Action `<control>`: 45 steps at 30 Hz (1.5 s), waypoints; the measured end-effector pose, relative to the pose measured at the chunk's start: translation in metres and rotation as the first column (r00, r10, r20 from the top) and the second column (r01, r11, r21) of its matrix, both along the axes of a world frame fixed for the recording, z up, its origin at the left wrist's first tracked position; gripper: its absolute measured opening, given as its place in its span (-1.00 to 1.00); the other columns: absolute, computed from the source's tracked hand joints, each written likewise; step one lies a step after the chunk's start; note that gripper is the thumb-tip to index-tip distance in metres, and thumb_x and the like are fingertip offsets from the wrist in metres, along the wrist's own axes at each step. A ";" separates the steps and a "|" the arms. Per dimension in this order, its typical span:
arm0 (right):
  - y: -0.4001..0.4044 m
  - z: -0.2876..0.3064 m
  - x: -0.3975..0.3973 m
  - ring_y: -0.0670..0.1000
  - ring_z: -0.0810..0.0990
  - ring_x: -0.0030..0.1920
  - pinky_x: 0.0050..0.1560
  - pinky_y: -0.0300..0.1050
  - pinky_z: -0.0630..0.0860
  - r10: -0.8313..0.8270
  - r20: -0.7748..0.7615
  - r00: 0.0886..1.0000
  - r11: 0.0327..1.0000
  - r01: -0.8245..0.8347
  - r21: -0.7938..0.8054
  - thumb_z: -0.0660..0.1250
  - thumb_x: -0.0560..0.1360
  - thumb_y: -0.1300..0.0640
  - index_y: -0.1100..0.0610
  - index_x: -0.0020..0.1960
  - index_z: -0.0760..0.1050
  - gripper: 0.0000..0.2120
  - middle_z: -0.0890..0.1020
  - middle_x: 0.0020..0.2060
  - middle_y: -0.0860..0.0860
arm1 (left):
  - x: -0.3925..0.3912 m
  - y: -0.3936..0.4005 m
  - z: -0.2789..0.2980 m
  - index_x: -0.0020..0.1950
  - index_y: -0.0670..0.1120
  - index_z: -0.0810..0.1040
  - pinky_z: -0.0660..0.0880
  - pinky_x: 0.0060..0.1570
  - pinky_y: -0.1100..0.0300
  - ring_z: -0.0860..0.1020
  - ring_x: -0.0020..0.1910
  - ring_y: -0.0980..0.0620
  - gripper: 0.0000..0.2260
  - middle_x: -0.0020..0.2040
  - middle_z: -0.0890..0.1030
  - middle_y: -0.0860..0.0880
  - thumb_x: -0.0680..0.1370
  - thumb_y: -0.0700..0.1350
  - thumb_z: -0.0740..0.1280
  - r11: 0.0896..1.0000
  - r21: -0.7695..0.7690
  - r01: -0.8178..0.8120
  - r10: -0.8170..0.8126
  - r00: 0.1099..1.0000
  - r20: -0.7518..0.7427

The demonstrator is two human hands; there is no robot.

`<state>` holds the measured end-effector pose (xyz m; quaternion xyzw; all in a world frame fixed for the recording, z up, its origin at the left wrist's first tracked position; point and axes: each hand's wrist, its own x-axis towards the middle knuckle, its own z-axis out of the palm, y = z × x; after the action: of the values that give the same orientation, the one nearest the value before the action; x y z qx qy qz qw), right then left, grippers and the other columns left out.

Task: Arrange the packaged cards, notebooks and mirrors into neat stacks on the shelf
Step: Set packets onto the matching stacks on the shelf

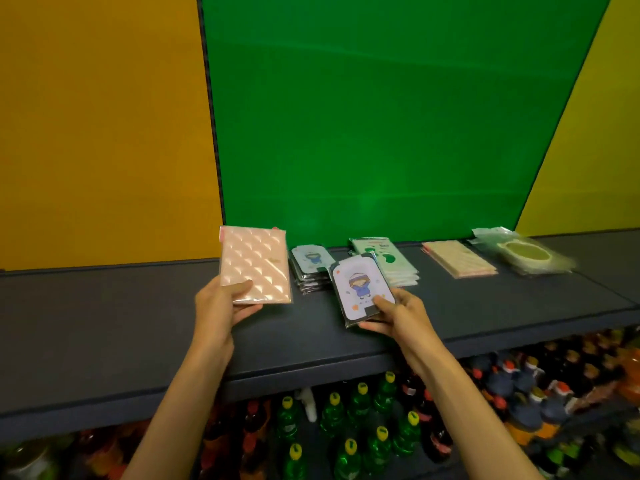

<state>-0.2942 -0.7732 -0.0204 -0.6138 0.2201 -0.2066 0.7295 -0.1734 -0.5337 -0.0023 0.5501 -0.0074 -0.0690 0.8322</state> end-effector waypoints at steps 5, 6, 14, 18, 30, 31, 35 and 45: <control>-0.016 0.024 0.073 0.07 0.73 -0.08 -0.23 -0.14 0.68 0.073 -0.036 0.997 0.993 -0.076 -0.085 0.28 0.59 0.30 0.21 0.10 0.47 -0.90 0.69 0.02 0.13 | 0.026 -0.018 0.004 0.16 -0.09 0.58 0.66 -0.23 0.19 0.67 0.02 -0.10 -0.73 0.06 0.69 -0.11 0.50 -0.33 0.37 0.998 -0.015 -0.066 0.066 0.998 -0.003; -0.017 0.027 0.086 0.05 0.72 -0.10 -0.28 -0.20 0.66 0.071 -0.043 0.997 0.990 -0.076 -0.115 0.28 0.59 0.31 0.19 0.05 0.47 -0.93 0.68 0.00 0.11 | 0.030 -0.021 0.006 0.18 -0.10 0.58 0.66 -0.22 0.18 0.68 0.03 -0.11 -0.72 0.07 0.69 -0.12 0.50 -0.32 0.37 0.997 -0.018 -0.079 0.079 0.997 0.000; -0.029 0.019 0.159 0.05 0.70 -0.07 0.05 0.16 0.63 0.020 -0.157 0.987 0.933 -0.074 -0.352 0.38 0.50 0.16 0.12 -0.01 0.50 -0.90 0.70 -0.08 0.06 | 0.049 -0.027 0.016 0.26 -0.13 0.57 0.65 -0.14 0.13 0.68 0.03 -0.09 -0.68 0.08 0.69 -0.10 0.51 -0.30 0.38 0.992 0.037 -0.121 0.120 0.992 0.032; -0.028 0.012 0.168 0.05 0.67 -0.14 -0.04 0.08 0.61 -0.042 -0.217 0.975 0.824 -0.089 -0.559 0.42 0.47 -0.01 0.09 -0.09 0.51 -0.82 0.69 -0.14 0.04 | 0.054 -0.026 0.019 0.24 -0.15 0.58 0.63 -0.10 0.10 0.68 0.02 -0.08 -0.69 0.08 0.69 -0.11 0.51 -0.30 0.36 0.986 0.063 -0.154 0.151 0.987 0.054; -0.086 0.020 0.148 0.13 0.48 0.24 0.19 0.00 0.46 -0.088 -0.242 0.966 0.425 -0.183 -0.887 0.33 0.52 -0.13 0.09 0.28 0.54 -0.58 0.52 0.19 0.10 | 0.052 -0.092 0.028 0.06 -0.06 0.59 0.64 -0.25 0.24 0.68 -0.06 -0.01 -0.80 -0.01 0.69 -0.05 0.51 -0.30 0.37 0.989 0.115 -0.097 0.086 0.992 0.094; -0.099 0.023 0.142 0.12 0.49 0.23 0.18 -0.01 0.45 -0.088 -0.218 0.972 0.408 -0.165 -0.898 0.32 0.53 -0.11 0.07 0.29 0.54 -0.60 0.52 0.19 0.09 | 0.050 -0.103 0.030 0.05 -0.06 0.59 0.64 -0.26 0.25 0.68 -0.05 -0.02 -0.81 -0.01 0.69 -0.06 0.50 -0.30 0.37 0.988 0.127 -0.084 0.073 0.993 0.091; -0.166 0.031 0.114 0.10 0.53 0.18 0.11 -0.03 0.47 -0.138 -0.180 0.974 0.317 -0.129 -0.940 0.29 0.56 -0.06 0.06 0.25 0.55 -0.66 0.55 0.14 0.07 | 0.040 -0.158 0.034 0.06 -0.12 0.58 0.63 -0.33 0.28 0.67 -0.12 -0.03 -0.82 -0.04 0.69 -0.09 0.51 -0.31 0.37 0.987 0.158 -0.014 0.001 0.997 0.080; -0.340 0.024 0.050 0.10 0.52 0.19 0.12 -0.01 0.44 -0.193 -0.176 0.965 0.254 -0.124 -0.959 0.27 0.56 -0.04 0.03 0.25 0.55 -0.70 0.54 0.16 0.04 | -0.018 -0.339 0.027 0.00 -0.08 0.57 0.61 -0.35 0.24 0.63 -0.16 0.01 -0.91 -0.09 0.67 -0.08 0.58 -0.24 0.30 0.978 0.207 0.023 -0.039 0.997 0.072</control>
<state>-0.2446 -1.1134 0.0037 -0.9467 0.1539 -0.2321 0.1619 -0.1910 -0.8729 0.0250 0.6352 -0.0403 -0.0613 0.7689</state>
